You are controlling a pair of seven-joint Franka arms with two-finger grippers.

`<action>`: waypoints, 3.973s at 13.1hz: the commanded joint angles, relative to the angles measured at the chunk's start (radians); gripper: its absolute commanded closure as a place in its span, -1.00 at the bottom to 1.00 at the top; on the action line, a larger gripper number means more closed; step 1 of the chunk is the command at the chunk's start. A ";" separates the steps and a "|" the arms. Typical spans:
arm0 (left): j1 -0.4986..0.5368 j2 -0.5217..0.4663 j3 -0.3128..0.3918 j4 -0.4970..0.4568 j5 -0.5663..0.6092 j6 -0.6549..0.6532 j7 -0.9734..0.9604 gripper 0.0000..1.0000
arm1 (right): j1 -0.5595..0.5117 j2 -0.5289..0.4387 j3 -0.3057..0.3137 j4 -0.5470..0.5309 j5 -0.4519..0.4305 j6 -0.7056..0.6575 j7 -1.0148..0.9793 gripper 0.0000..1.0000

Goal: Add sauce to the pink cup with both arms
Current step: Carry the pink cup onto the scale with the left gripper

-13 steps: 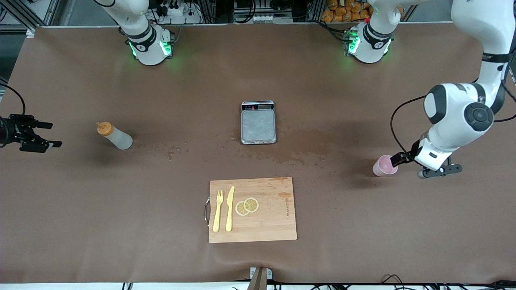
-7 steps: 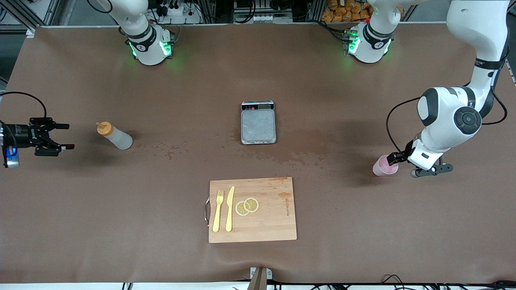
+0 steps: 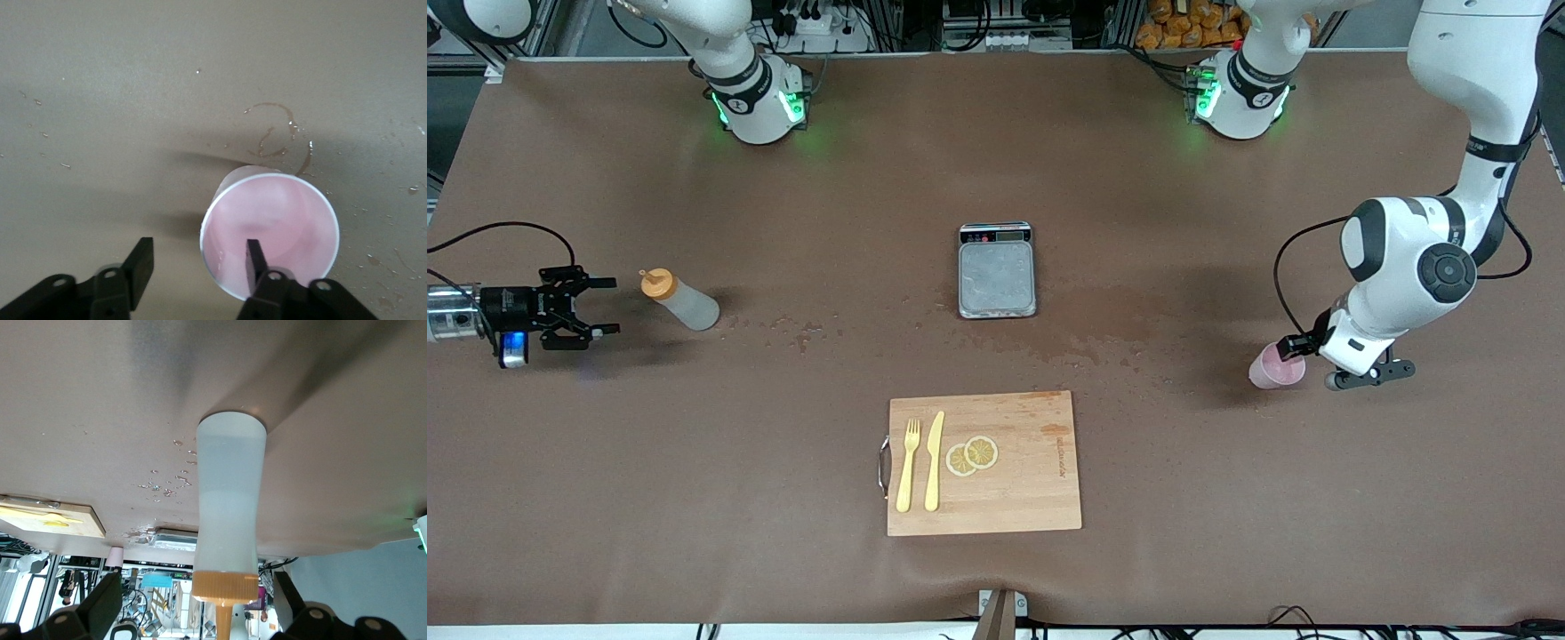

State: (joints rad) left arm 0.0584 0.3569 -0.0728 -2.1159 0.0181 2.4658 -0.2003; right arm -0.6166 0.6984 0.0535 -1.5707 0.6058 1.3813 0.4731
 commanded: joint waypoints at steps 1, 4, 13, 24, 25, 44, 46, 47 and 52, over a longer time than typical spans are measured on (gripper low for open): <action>0.006 0.010 -0.004 -0.003 0.009 0.016 -0.033 0.18 | -0.018 0.038 0.015 0.021 0.023 -0.019 0.025 -1.00; 0.000 0.014 -0.004 -0.003 0.009 0.016 -0.050 1.00 | -0.022 0.072 0.017 0.021 0.025 -0.019 0.018 -1.00; 0.003 -0.071 -0.074 0.016 0.011 -0.028 -0.039 1.00 | -0.051 0.170 0.017 0.023 0.028 -0.013 -0.052 -1.00; 0.000 -0.147 -0.395 0.169 0.009 -0.350 -0.398 1.00 | 0.012 0.197 0.023 -0.008 0.051 -0.019 -0.077 -1.00; -0.005 -0.147 -0.428 0.195 0.009 -0.402 -0.450 1.00 | 0.014 0.197 0.023 -0.009 0.051 -0.019 -0.082 -1.00; -0.333 0.060 -0.530 0.261 0.028 -0.205 -1.071 1.00 | 0.032 0.167 0.025 0.064 0.049 -0.139 -0.004 0.22; -0.357 0.092 -0.527 0.260 0.063 -0.183 -1.091 1.00 | 0.046 0.150 0.029 0.073 0.049 -0.157 0.054 0.20; -0.359 0.112 -0.527 0.263 0.122 -0.180 -1.129 1.00 | 0.057 0.148 0.038 0.093 0.049 -0.175 0.086 0.18; -0.374 0.172 -0.528 0.271 0.230 -0.116 -1.220 1.00 | 0.125 0.078 0.062 0.127 0.037 -0.211 0.258 0.05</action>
State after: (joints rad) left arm -0.3025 0.5167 -0.6066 -1.8708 0.2208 2.3399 -1.3912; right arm -0.5227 0.8383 0.1146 -1.4388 0.6425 1.1882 0.6581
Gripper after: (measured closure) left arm 0.965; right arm 0.555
